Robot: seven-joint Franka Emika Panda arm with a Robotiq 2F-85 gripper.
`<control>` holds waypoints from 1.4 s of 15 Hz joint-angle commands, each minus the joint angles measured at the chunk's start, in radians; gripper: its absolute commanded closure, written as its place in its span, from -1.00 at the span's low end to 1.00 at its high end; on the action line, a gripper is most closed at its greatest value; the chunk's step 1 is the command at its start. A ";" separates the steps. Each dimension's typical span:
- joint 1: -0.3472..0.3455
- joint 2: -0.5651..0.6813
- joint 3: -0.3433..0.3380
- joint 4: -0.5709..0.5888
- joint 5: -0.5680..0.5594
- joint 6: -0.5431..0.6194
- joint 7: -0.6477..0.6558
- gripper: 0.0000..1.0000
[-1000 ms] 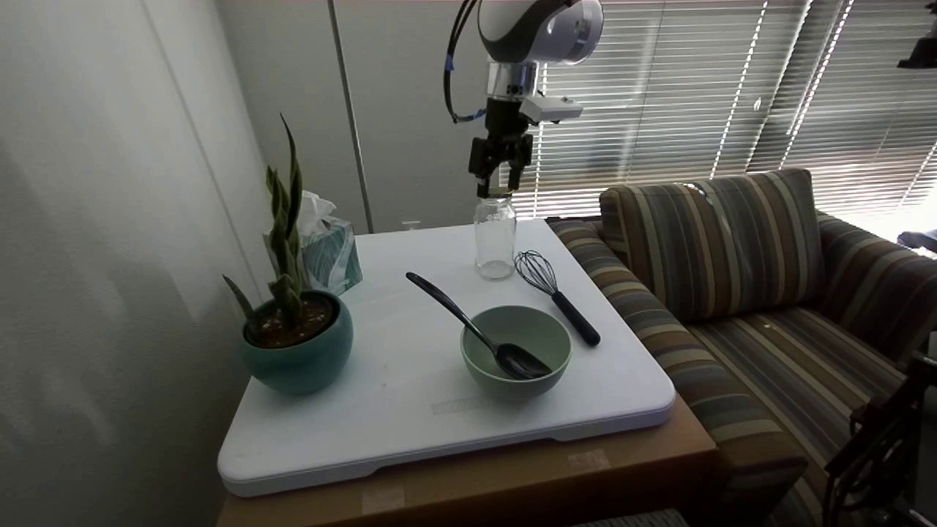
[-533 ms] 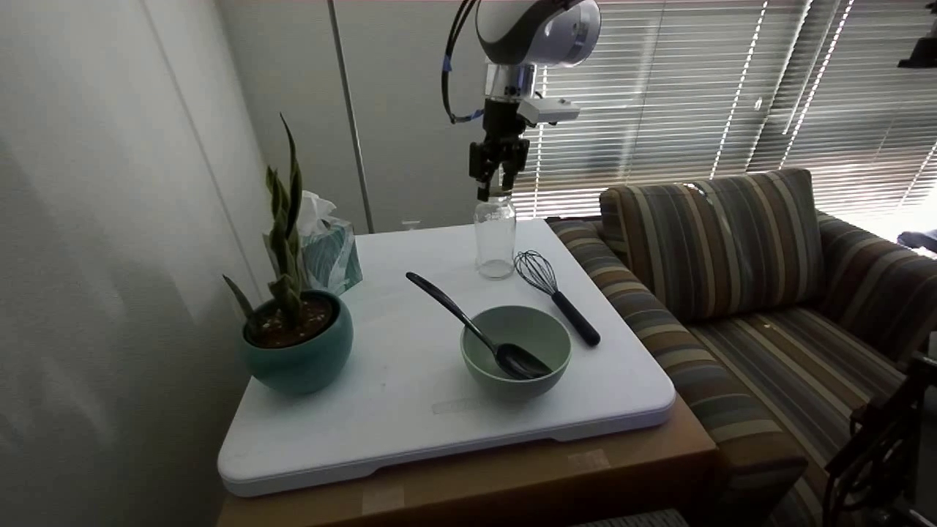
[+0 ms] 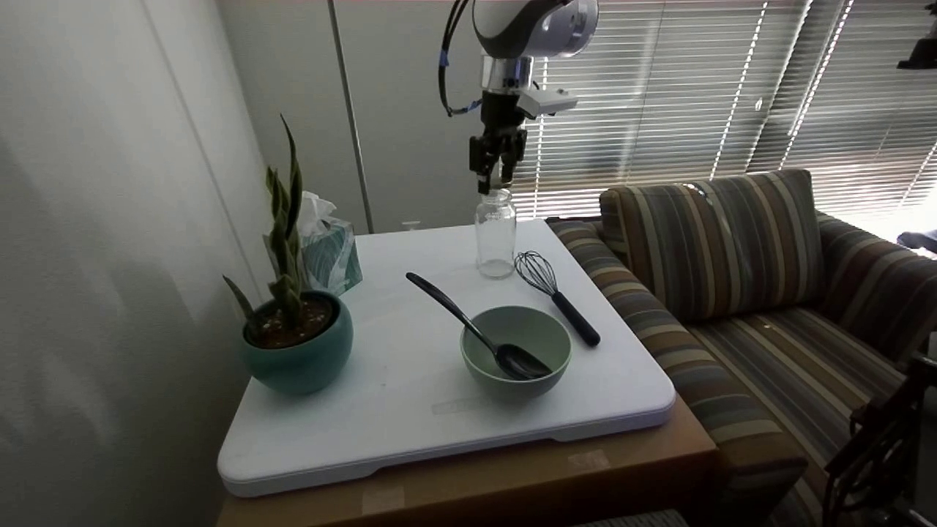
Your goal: Take the lid off the bottle and put it on the board
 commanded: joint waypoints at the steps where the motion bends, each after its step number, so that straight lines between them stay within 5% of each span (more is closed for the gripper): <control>1: 0.030 -0.040 -0.010 0.014 -0.063 -0.025 -0.094 0.06; 8: 0.114 -0.084 0.031 -0.003 -0.085 0.023 -0.176 0.06; 17: 0.313 0.083 -0.118 0.004 -0.246 0.228 0.209 0.06; 21: 0.332 0.148 -0.149 0.022 -0.234 0.297 0.395 0.06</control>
